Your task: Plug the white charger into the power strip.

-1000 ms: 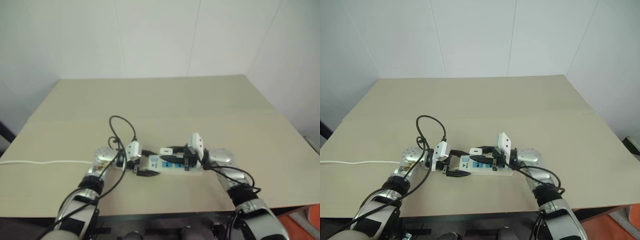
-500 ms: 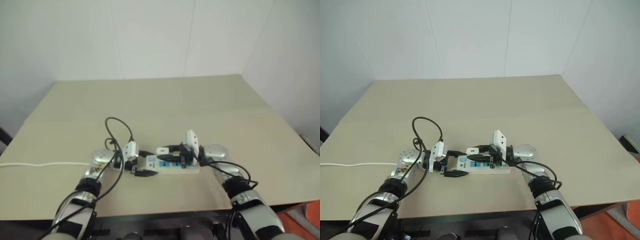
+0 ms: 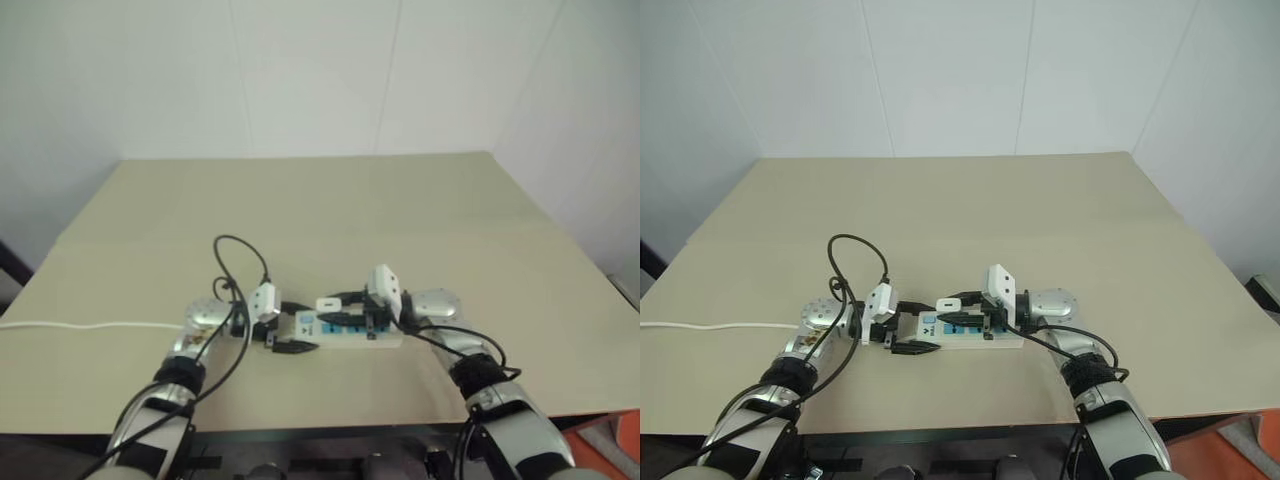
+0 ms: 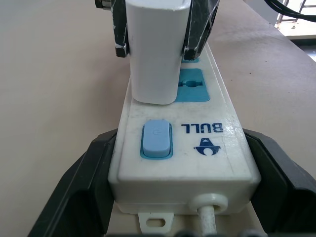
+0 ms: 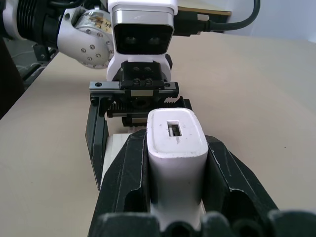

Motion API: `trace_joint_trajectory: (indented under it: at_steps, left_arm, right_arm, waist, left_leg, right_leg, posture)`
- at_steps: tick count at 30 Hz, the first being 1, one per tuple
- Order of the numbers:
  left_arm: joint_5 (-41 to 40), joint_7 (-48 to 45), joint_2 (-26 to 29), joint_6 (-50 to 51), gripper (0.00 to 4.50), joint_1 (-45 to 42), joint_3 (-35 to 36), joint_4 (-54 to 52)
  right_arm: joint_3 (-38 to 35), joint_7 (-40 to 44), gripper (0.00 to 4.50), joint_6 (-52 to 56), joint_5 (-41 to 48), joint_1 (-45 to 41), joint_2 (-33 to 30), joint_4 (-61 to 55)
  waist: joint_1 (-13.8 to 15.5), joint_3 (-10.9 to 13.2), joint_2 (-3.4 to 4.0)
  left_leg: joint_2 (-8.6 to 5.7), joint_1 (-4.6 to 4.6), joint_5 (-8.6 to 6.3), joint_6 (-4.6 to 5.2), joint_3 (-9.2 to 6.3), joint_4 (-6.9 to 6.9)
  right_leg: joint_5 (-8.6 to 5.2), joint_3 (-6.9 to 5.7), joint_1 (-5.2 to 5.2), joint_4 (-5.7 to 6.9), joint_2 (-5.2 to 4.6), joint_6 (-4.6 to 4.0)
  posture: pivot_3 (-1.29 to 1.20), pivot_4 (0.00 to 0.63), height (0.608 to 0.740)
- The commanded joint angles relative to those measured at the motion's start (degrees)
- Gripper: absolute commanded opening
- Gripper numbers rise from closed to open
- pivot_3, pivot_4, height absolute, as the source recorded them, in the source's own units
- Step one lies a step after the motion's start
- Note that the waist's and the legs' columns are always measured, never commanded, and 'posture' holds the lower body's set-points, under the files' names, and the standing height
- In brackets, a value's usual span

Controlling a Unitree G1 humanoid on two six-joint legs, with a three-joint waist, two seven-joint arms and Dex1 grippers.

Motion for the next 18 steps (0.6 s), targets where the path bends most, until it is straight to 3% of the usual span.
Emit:
trace_joint_trajectory:
  at_steps: [1,18]
  left_arm:
    - [-0.2,-1.3,1.5,-1.1,3.28,-0.1,0.9,-0.6]
    - [-0.7,-1.1,2.7,-0.5,3.28,0.6,1.3,-2.0]
  right_arm:
    - [0.1,-1.3,1.15,2.3,-6.0,2.3,-5.0,9.4]
    - [-1.5,-1.8,1.15,4.9,-2.5,4.7,-4.7,11.6]
  waist:
    - [0.1,0.0,-0.01]
    - [0.3,-0.2,-0.10]
  left_leg:
    - [0.00,0.01,0.00,0.00,0.00,0.00]
    - [0.01,0.07,0.00,0.00,-0.01,-0.02]
  right_leg:
    - [0.00,-0.01,0.01,0.00,0.00,0.00]
    - [0.00,-0.03,0.10,-0.11,0.00,-0.01]
  posture:
    - [0.00,0.150,0.740]
    - [0.00,0.150,0.740]
